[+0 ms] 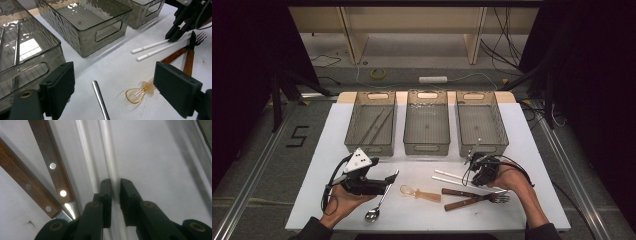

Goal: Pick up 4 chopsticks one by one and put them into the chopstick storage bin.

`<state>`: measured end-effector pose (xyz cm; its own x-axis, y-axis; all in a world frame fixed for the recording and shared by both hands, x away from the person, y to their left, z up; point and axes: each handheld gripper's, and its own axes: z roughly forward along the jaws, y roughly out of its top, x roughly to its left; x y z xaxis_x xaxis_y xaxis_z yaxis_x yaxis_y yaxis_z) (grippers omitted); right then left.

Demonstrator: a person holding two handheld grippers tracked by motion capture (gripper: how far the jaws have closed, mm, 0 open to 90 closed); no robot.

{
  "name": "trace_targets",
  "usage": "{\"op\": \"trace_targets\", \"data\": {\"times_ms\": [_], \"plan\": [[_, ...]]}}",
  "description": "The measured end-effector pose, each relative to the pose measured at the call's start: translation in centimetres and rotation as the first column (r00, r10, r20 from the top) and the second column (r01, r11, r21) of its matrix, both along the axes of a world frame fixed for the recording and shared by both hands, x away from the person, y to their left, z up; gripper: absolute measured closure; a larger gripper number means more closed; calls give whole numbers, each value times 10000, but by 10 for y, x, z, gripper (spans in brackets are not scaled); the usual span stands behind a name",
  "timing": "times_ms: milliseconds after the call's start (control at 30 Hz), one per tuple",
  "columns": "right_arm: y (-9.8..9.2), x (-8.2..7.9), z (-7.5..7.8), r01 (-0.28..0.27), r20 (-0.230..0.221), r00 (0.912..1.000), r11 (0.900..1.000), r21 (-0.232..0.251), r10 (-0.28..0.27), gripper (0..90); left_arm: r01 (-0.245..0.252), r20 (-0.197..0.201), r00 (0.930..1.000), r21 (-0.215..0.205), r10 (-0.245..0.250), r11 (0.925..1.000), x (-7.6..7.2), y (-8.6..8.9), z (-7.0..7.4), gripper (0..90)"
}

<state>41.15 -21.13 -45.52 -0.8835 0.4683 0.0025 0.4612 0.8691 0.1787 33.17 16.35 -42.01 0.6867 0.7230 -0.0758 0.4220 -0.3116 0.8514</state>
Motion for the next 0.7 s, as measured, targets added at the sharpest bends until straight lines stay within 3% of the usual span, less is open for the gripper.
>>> {"op": "trace_targets", "data": {"times_ms": [700], "plan": [[9, -2, 2, -827, 115, 9964, 9941, -705, 837, 856, 50, 23, 10000, 105, -50, 9999, -1, -3, -1, 170]]}}
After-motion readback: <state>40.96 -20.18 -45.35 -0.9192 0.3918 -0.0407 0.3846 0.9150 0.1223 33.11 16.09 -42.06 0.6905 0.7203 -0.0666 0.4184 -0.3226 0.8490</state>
